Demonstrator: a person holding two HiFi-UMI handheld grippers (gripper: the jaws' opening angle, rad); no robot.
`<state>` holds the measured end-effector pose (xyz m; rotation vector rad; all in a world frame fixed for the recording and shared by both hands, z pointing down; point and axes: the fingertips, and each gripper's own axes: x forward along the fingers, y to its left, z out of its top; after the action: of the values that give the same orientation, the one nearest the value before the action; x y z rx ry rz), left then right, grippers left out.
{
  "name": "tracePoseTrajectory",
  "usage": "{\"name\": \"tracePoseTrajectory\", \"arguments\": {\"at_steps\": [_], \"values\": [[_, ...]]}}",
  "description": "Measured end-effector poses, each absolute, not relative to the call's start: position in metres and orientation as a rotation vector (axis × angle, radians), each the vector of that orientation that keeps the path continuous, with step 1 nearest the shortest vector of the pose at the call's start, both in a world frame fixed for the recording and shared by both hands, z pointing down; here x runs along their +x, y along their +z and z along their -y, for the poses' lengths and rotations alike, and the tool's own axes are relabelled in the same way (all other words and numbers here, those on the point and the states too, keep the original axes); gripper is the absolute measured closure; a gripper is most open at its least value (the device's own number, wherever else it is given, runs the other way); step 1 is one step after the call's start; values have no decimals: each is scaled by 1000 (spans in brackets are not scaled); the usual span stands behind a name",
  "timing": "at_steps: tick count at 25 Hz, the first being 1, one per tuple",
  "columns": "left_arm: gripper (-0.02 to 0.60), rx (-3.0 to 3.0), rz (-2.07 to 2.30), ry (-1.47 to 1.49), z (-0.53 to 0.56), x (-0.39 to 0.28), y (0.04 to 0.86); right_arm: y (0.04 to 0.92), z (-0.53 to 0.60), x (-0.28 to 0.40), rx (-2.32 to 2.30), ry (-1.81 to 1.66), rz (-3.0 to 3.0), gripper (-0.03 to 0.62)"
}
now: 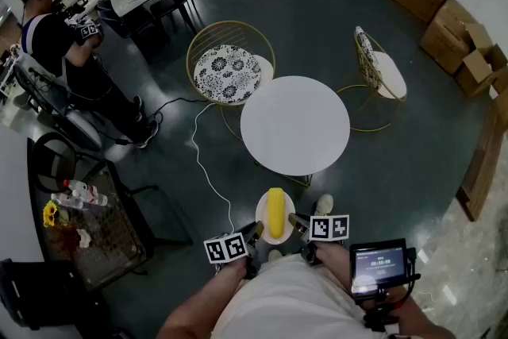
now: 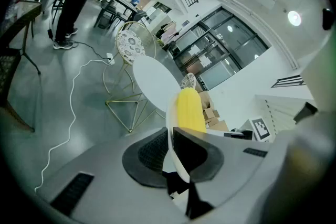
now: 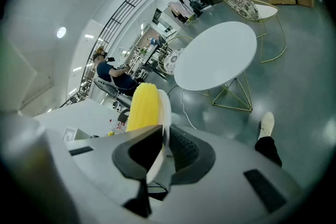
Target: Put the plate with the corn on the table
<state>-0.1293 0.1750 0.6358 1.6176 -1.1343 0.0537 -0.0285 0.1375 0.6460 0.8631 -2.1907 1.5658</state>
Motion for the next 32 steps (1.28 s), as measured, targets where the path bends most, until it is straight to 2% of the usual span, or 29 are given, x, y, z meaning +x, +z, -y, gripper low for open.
{"name": "tracePoseTrajectory", "arguments": {"at_steps": [9, 32], "values": [[543, 1694, 1113, 36, -234, -143, 606, 617, -201, -40, 927, 1559, 2234, 544], [543, 1755, 1091, 40, -277, -129, 590, 601, -250, -25, 998, 1534, 2249, 543]]}}
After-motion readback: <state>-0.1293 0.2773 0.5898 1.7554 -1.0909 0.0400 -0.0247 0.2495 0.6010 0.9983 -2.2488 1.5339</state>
